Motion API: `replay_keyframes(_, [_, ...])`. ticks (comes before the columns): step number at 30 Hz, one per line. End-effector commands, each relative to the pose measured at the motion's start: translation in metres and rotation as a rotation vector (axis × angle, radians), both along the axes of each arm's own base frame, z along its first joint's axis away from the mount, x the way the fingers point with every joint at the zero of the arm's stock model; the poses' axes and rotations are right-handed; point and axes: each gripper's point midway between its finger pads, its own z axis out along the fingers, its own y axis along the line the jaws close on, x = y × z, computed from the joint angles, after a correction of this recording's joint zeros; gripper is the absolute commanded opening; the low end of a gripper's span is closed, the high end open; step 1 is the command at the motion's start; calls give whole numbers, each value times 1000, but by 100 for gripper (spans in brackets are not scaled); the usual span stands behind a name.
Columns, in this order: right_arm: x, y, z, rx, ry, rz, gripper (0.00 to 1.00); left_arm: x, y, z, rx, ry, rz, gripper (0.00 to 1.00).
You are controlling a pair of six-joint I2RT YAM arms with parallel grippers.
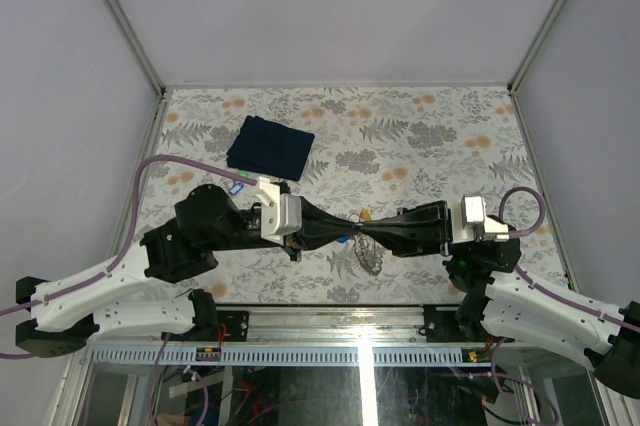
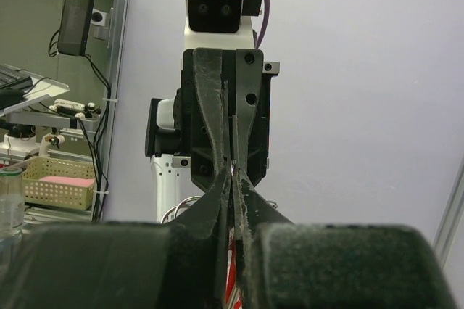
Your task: Put the keys on the keyring
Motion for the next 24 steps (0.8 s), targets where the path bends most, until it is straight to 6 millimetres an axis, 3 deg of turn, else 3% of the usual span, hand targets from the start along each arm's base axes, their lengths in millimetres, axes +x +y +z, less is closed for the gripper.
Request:
replay_keyframes(1, [-8, -16, 30, 70, -77, -37, 7, 2, 6, 10, 25, -23, 21, 0])
replay_keyframes(7, [-5, -20, 27, 41, -94, -101, 24, 7, 13, 5, 119, -15, 58, 0])
replay_keyframes(12, [7, -17, 15, -62, -80, -179, 29, 13, 18, -8, 240, -7, 88, 0])
replay_keyframes(17, [27, -7, -10, -262, -32, -259, 30, 23, 21, -35, 428, 21, 132, 0])
replay_keyframes(24, [31, -1, -37, -349, -22, -262, 32, 40, 33, -82, 775, 79, 215, 0])
